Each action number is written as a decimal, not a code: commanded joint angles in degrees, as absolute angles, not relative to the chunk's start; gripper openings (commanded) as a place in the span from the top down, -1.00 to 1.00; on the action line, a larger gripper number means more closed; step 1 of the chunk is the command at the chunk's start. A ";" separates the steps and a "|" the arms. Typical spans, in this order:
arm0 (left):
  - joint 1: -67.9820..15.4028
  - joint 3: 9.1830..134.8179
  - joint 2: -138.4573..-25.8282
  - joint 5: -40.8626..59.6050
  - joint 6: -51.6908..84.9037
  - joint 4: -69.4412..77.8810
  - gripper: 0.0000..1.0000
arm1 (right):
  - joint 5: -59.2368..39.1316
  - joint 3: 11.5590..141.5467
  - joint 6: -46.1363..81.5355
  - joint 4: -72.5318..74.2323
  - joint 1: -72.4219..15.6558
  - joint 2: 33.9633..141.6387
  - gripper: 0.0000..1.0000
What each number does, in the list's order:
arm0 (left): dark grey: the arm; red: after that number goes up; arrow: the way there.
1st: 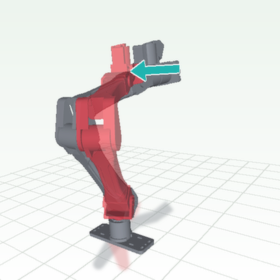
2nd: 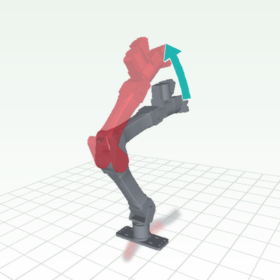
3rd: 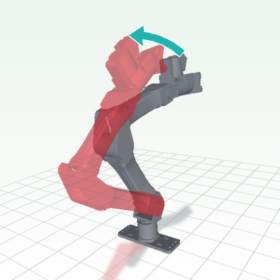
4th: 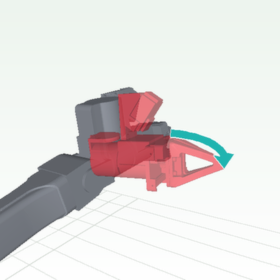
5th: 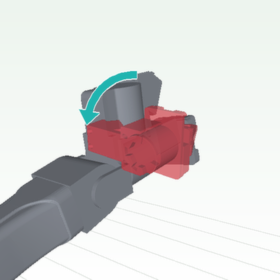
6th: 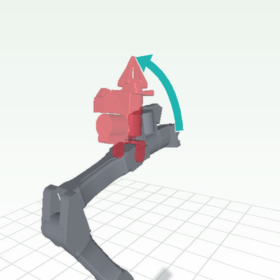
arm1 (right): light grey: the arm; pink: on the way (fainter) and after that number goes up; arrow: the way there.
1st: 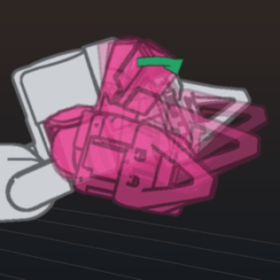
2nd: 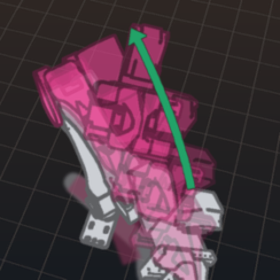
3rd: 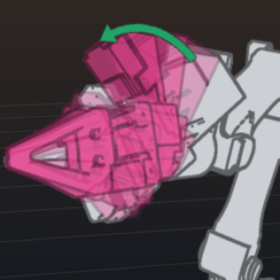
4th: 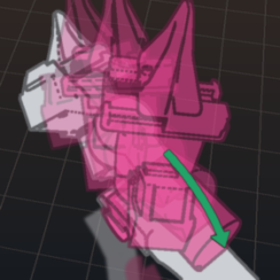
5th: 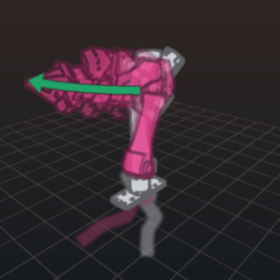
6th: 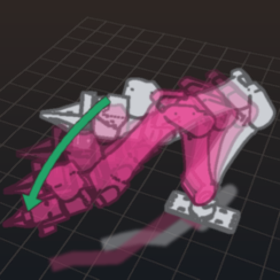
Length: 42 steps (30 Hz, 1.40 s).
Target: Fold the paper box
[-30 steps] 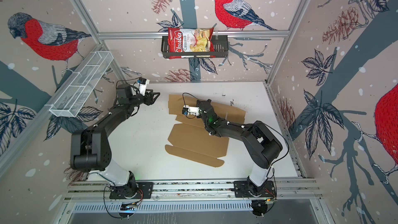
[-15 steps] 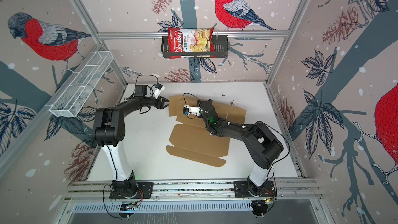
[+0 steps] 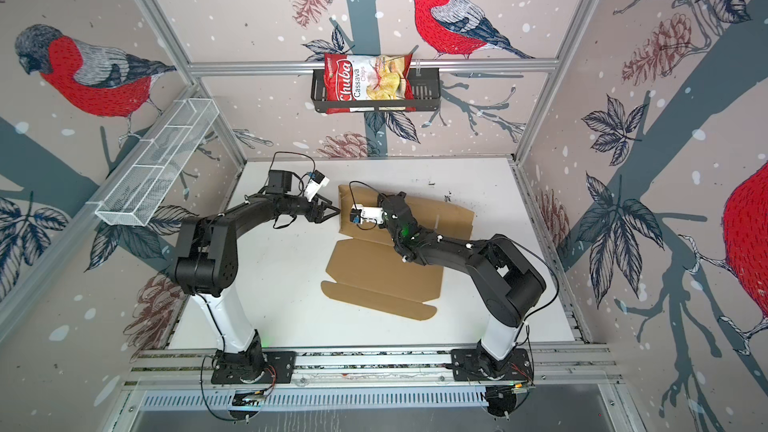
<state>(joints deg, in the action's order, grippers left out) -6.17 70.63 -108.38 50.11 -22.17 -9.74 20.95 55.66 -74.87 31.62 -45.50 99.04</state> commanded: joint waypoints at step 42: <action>-15.41 63.96 -100.15 45.70 -16.39 4.31 0.32 | 25.85 59.85 -73.10 26.81 -47.65 101.41 1.00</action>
<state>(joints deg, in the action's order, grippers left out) -14.87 64.79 -99.88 43.94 -18.17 1.30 23.09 59.33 -73.34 24.14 -46.98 100.22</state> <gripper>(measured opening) 0.342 0.050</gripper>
